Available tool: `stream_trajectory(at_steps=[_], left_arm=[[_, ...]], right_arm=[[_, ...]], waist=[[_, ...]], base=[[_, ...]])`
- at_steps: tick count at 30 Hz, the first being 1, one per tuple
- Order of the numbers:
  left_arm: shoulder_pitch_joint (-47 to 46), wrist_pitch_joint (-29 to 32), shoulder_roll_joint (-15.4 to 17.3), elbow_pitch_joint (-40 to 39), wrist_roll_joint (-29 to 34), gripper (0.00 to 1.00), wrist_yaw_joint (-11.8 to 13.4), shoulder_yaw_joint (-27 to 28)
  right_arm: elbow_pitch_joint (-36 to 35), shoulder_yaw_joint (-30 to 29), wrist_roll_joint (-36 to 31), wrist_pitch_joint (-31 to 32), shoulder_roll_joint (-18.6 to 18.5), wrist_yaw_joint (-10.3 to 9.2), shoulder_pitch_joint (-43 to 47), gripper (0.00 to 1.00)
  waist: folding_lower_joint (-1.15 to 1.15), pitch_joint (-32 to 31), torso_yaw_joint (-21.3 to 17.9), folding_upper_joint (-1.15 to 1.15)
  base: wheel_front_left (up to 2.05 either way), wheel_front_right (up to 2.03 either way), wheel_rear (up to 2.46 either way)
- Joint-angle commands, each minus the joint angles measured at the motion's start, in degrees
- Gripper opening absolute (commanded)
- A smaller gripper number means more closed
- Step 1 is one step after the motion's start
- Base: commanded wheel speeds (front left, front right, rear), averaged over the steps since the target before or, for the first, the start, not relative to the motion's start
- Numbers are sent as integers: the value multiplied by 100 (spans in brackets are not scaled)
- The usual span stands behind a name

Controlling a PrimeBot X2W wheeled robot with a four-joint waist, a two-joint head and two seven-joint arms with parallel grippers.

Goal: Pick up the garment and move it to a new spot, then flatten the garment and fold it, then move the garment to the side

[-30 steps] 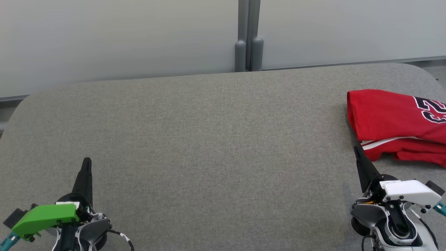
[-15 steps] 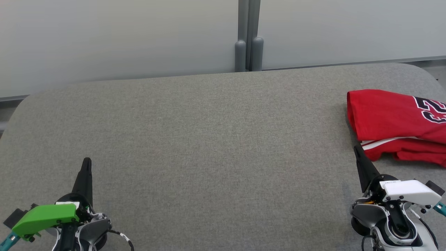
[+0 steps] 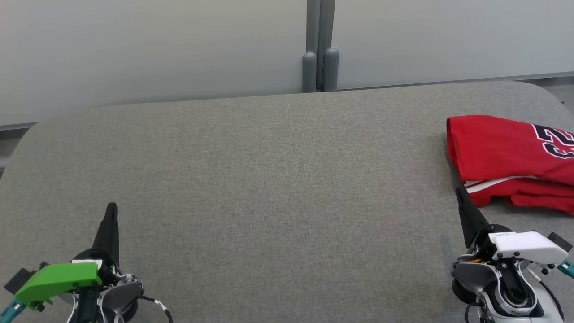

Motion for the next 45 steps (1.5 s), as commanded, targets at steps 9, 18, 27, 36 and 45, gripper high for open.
stream_trajectory(at_steps=[9,18,27,36,45], left_arm=[[-75,5,-3,-11,16,0,-26,11],[-75,6,-3,-11,17,0,-26,11],[-75,7,-2,-10,18,0,-27,11],[-75,7,-3,-10,19,0,-27,12],[-75,8,-3,-11,20,0,-27,13]], right_arm=[[-23,5,42,14,-29,2,-23,0],[-23,5,42,14,-29,2,-23,0],[-23,5,43,14,-29,2,-23,0],[-23,5,43,14,-29,2,-23,0],[-23,5,43,14,-29,2,-23,0]], waist=[[0,0,0,14],[0,0,0,14],[0,0,0,14],[0,0,0,14],[0,0,0,14]], base=[[0,0,0],[0,0,0],[0,0,0],[0,0,0],[0,0,0]])
